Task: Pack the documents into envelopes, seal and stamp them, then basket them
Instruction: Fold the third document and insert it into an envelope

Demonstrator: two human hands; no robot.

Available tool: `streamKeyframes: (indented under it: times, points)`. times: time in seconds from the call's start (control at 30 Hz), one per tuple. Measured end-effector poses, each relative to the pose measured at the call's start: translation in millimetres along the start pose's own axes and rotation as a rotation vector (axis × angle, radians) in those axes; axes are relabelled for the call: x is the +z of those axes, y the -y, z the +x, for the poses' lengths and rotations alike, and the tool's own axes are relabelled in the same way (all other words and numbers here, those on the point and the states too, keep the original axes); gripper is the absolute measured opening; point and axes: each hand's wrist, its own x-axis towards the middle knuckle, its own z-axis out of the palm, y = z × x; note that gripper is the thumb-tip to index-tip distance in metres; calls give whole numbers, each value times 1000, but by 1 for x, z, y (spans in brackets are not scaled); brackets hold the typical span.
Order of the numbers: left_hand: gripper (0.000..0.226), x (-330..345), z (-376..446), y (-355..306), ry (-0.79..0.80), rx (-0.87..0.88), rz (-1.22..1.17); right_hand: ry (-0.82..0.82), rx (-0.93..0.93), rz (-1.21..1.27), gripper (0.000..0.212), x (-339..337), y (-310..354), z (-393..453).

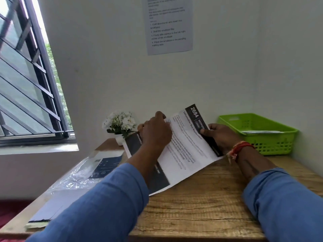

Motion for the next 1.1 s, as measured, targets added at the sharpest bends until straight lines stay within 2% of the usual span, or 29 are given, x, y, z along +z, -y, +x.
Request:
streamKeyframes:
  times: [0.1, 0.17, 0.23, 0.37, 0.47, 0.57, 0.63, 0.73, 0.8, 0.87, 0.97, 1.1]
  points:
    - [23, -2, 10, 12, 79, -11, 73, 241, 124, -133, 10, 8, -5, -5]
    - [21, 3, 10, 25, 122, 2, 109, 311, 104, -330, 18, 14, -5, -6]
    - [17, 11, 7, 37, 110, 52, 148, 312, 68, -448, 25, 19, -1, -7]
    - [20, 29, -7, 56, 132, 110, 203, 264, -21, -485, 6, 30, 2, -12]
    - [25, 44, -22, 59, 245, 69, 204, 198, -74, -478, 19, 37, -2, -6]
    - [33, 54, -27, 57, 380, 37, 206, 240, -58, -358, 41, 41, -4, -5]
    - [38, 54, -26, 56, 422, 56, 195, 266, -52, -283, 48, 44, -3, -8]
    - [34, 50, -29, 55, 410, 108, 214, 279, 20, -222, 46, 47, -1, -14]
    - [33, 50, -29, 57, 370, 112, 161, 286, -69, -396, 30, 51, -3, -14]
    - [34, 49, -29, 58, 327, 35, 16, 302, -132, -572, 17, 56, -2, -14]
    - [33, 45, -28, 56, 235, -90, -194, 326, -154, -681, 7, 65, 2, -17]
    - [36, 41, -28, 55, 185, -199, -301, 327, -191, -829, 12, 78, 1, -15]
